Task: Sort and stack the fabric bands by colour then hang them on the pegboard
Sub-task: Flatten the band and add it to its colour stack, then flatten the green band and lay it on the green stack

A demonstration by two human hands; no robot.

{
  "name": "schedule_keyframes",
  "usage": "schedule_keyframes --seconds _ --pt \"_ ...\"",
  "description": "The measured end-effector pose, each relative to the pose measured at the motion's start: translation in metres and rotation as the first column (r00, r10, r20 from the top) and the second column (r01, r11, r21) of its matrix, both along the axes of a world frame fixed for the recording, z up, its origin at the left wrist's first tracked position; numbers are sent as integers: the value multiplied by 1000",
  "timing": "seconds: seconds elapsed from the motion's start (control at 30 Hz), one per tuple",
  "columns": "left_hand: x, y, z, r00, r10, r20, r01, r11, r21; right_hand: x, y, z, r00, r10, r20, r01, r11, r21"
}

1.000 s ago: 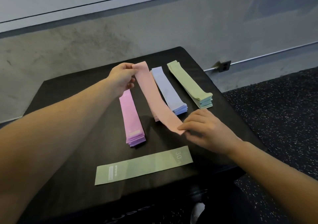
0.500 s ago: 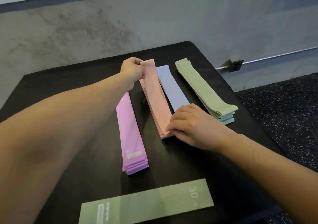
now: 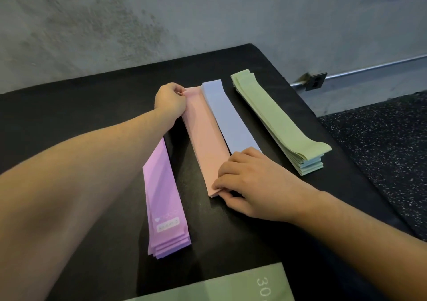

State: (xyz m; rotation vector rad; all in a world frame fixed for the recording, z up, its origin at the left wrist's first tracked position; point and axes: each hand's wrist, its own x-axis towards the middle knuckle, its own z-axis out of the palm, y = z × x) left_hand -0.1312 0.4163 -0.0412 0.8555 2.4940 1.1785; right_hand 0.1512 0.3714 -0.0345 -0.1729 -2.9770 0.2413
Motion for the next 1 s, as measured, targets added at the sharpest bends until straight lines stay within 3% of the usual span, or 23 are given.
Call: schedule_keyframes --seconds 0.17,0.3,0.57,0.7,0.8,1.0 --pt "-1 -5 8 1000 -14 1 14 999 32 0 -3 5 1000 -10 27 10 1000 0" --pt "7 -25 27 1000 -10 -9 10 997 77 5 -9 16 997 -73 -36 74 996 40" --pt "51 -133 76 971 -206 -119 216 973 84 42 -49 38 984 -174 -42 170 981 -99" --pt "92 -193 82 929 -295 -225 307 951 20 71 -75 41 949 -315 0 297 895 -334" --pt "122 -229 78 911 -356 -210 362 932 -10 94 -99 35 915 -398 69 385 808 -446" --pt "176 -292 54 859 -491 -144 482 871 -94 129 -136 6 822 -565 75 535 721 -441"
